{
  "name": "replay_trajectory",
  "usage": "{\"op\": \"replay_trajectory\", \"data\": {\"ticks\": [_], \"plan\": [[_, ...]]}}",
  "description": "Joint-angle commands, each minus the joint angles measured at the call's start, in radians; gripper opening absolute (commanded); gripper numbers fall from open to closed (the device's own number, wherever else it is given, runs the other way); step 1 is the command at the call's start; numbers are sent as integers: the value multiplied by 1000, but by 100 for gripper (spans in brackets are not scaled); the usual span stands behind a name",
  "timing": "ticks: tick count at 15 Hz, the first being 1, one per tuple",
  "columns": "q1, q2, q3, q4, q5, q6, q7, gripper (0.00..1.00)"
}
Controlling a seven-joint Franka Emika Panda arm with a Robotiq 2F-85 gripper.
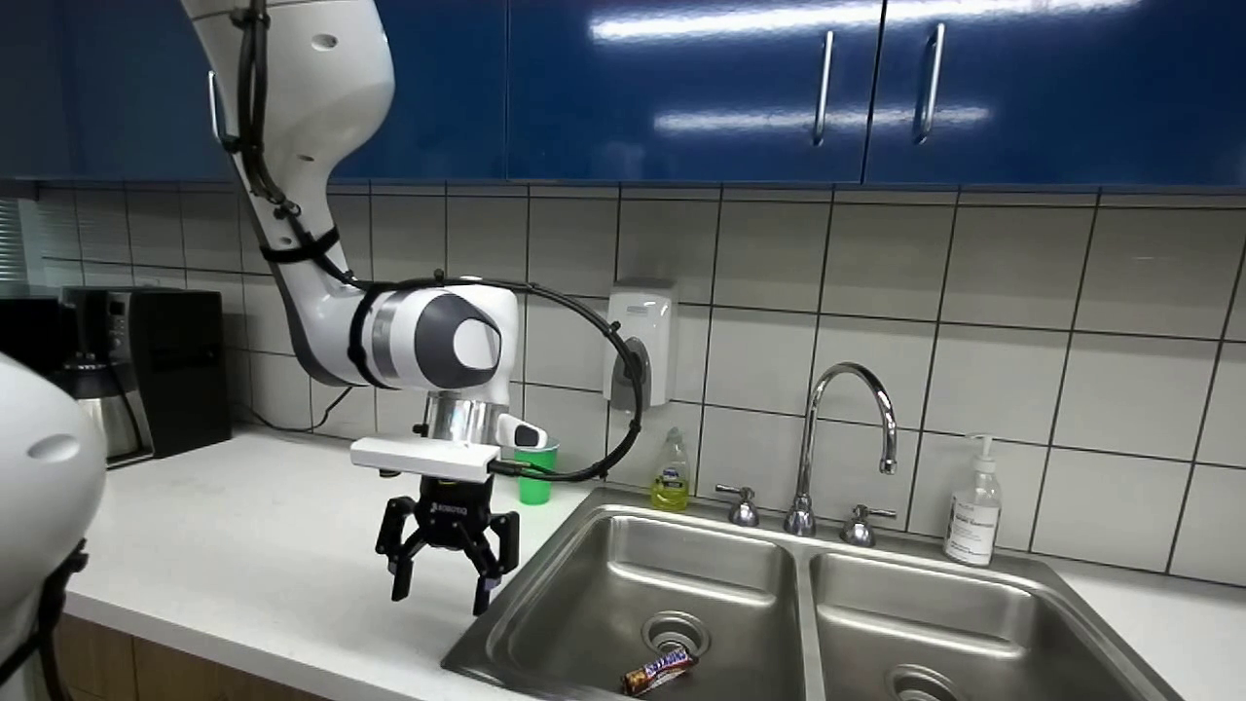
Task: Move the candy bar to the sink
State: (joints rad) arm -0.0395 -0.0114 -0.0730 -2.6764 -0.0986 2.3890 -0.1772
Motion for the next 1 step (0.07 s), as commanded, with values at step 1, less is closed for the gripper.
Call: {"op": "replay_trajectory", "data": {"ticks": [1], "plan": [[-6, 0, 6, 1, 0, -2, 0, 100]]}}
